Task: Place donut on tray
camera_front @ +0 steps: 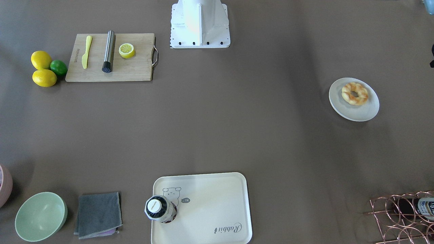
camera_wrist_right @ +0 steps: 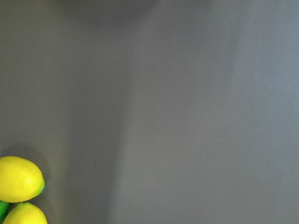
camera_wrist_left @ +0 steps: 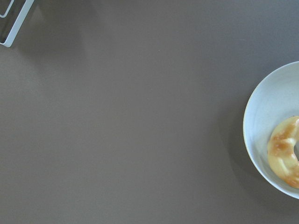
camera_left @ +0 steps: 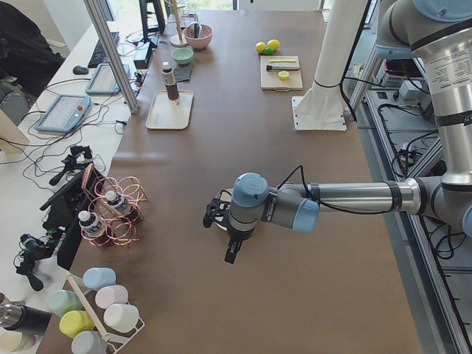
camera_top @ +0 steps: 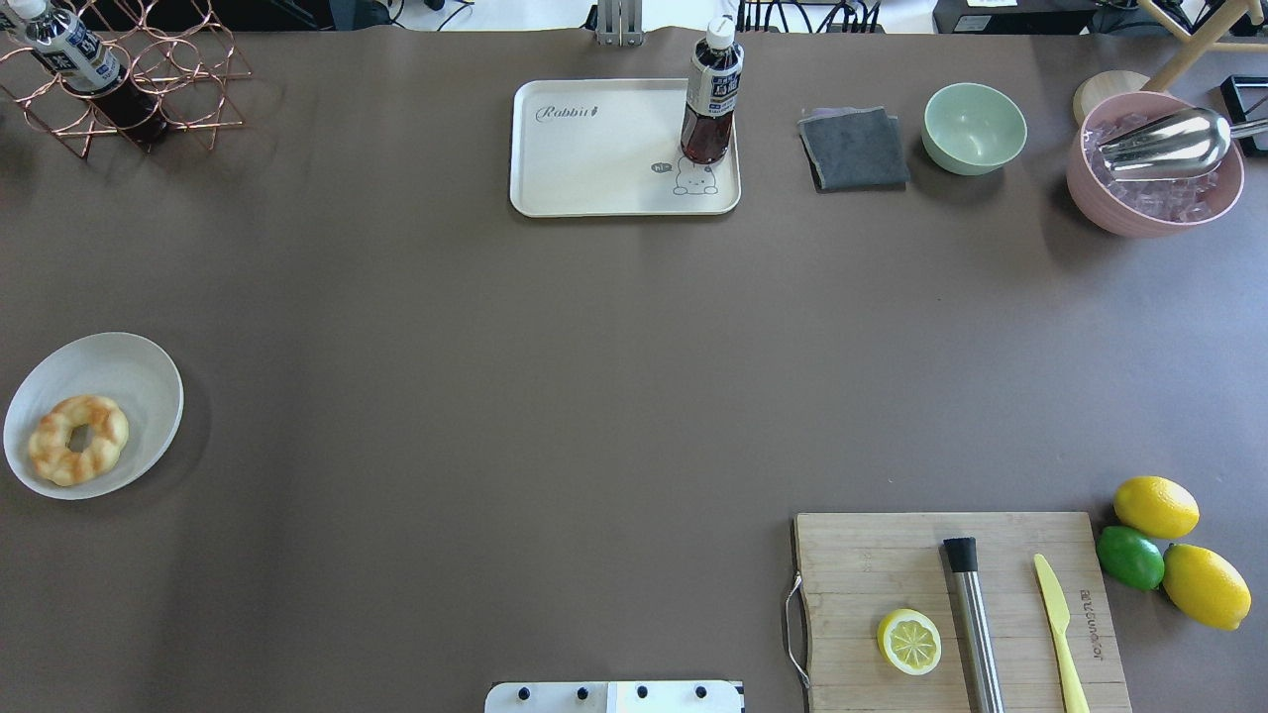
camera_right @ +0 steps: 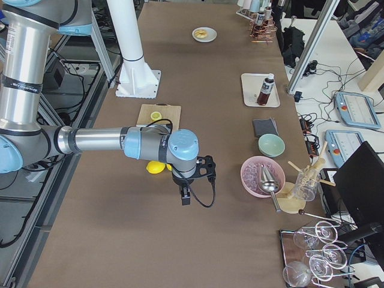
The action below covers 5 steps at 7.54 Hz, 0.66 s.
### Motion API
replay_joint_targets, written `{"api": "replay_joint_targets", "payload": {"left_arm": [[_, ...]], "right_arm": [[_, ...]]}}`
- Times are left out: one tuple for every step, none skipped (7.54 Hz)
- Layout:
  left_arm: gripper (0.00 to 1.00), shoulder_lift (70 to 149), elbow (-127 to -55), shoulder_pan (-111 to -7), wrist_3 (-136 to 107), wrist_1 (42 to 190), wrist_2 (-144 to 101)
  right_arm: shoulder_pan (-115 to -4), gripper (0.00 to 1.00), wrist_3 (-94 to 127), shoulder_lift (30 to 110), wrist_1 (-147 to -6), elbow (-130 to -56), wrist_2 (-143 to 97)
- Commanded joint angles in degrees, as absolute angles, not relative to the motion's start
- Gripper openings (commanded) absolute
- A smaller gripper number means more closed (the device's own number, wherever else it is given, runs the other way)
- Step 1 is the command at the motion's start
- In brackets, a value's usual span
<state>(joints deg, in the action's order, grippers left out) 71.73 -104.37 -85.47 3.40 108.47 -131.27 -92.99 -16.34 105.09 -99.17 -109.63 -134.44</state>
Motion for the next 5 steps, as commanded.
{"api": "replay_joint_targets", "payload": {"left_arm": [[0.97,70.5,-105.1,-85.4,3.4,108.5,-131.1],[0.97,70.3,-105.8,-85.4,3.3,108.5,-131.0],[0.97,70.2,-105.8,-85.4,3.3,108.5,-130.8],[0.97,70.1,-105.9,-85.4,3.3,108.5,-130.8],[0.97,68.9,-106.6,-85.5,3.1,108.5,-130.8]], "right_arm": [[-93.0,0.99,-16.7,106.1,-98.8,-109.7,-134.7],[-92.9,0.99,-16.6,106.1,-98.8,-109.7,-134.7],[-92.9,0.99,-16.7,106.3,-98.9,-109.6,-134.6],[-92.9,0.99,-16.8,106.3,-98.9,-109.5,-134.6],[-92.9,0.99,-16.8,106.3,-98.9,-109.4,-134.6]]}}
